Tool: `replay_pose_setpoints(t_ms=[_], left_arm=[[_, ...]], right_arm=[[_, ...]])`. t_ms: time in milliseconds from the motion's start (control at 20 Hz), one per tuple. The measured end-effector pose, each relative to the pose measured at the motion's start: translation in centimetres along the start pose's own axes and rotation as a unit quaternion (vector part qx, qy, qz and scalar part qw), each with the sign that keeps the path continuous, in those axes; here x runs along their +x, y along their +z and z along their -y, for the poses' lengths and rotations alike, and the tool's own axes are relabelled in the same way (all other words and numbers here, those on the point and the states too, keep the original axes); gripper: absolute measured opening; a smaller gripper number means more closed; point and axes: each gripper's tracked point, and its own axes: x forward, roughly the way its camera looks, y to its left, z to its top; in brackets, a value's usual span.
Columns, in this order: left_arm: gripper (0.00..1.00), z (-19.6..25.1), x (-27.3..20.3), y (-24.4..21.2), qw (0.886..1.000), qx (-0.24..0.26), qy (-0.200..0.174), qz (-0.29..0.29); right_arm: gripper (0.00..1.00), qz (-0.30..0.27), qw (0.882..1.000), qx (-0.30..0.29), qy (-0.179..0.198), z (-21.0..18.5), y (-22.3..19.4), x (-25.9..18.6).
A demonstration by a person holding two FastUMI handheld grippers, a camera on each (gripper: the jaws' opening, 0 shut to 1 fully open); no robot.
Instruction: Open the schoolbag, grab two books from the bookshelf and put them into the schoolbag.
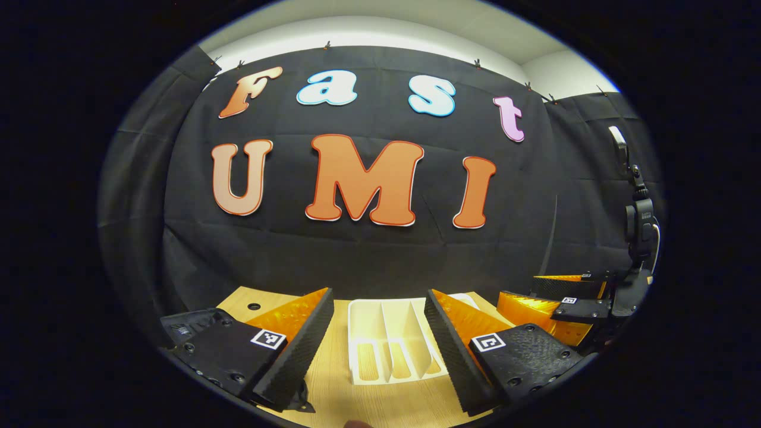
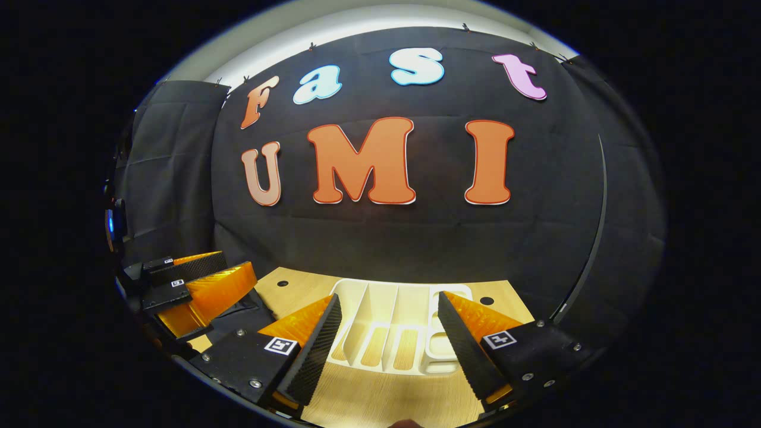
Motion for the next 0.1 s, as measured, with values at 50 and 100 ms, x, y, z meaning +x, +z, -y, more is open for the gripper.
replay_pose_setpoints(t_ms=[50, 100], left_arm=[[0.98, 0.06, 0.33, -0.04, 1.000, -0.001, -0.002, 0.002], [0.98, -0.02, 0.33, -0.03, 1.000, -0.001, -0.001, 0.003]], right_arm=[[0.97, -0.003, 1.000, -0.001, -0.004, -0.02, -0.26, -0.05], [0.98, -0.003, 1.000, -0.001, -0.004, -0.27, -0.33, -0.12]])
